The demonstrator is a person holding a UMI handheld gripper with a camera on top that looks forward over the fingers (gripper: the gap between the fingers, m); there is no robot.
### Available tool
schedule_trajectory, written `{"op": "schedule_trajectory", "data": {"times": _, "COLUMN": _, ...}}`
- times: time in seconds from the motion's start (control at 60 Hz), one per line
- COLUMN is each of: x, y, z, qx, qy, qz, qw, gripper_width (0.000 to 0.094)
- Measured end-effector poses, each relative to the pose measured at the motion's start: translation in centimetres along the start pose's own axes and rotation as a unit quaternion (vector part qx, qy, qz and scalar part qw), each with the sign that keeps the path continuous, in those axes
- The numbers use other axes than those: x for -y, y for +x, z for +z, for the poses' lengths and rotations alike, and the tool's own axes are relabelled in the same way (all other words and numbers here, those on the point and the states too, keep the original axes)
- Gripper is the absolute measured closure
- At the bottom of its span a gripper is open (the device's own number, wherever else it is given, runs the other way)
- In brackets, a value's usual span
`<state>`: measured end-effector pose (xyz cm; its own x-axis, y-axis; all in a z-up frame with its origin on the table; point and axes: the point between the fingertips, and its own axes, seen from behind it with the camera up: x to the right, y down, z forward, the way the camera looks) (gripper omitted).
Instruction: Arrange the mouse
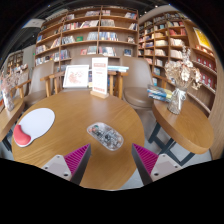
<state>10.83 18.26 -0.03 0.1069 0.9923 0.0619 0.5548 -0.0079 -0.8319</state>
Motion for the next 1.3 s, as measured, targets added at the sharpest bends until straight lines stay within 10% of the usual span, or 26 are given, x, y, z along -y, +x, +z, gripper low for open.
{"op": "schedule_trajectory", "data": {"times": 0.5, "x": 3.2, "y": 1.1, "z": 8.0, "qx": -0.003, "qy": -0.04, "qz": 0.033, "qw": 0.999, "gripper_width": 0.011}}
{"op": "schedule_trajectory", "data": {"times": 0.633, "x": 3.6, "y": -0.4, "z": 8.3, "qx": 0.015, "qy": -0.033, "qz": 0.017, "qw": 0.999, "gripper_width": 0.0463}}
{"op": "schedule_trajectory", "data": {"times": 0.833, "x": 7.2, "y": -2.3, "z": 5.5, "qx": 0.013, "qy": -0.024, "qz": 0.025, "qw": 0.999, "gripper_width": 0.0497}}
{"op": "schedule_trajectory", "data": {"times": 1.083, "x": 17.7, "y": -18.3, "z": -1.4, "qx": 0.096, "qy": 0.067, "qz": 0.02, "qw": 0.993, "gripper_width": 0.0507}}
{"op": "schedule_trajectory", "data": {"times": 1.3, "x": 12.2, "y": -31.0, "z": 3.1, "qx": 0.105, "qy": 0.018, "qz": -0.014, "qw": 0.994, "gripper_width": 0.051}}
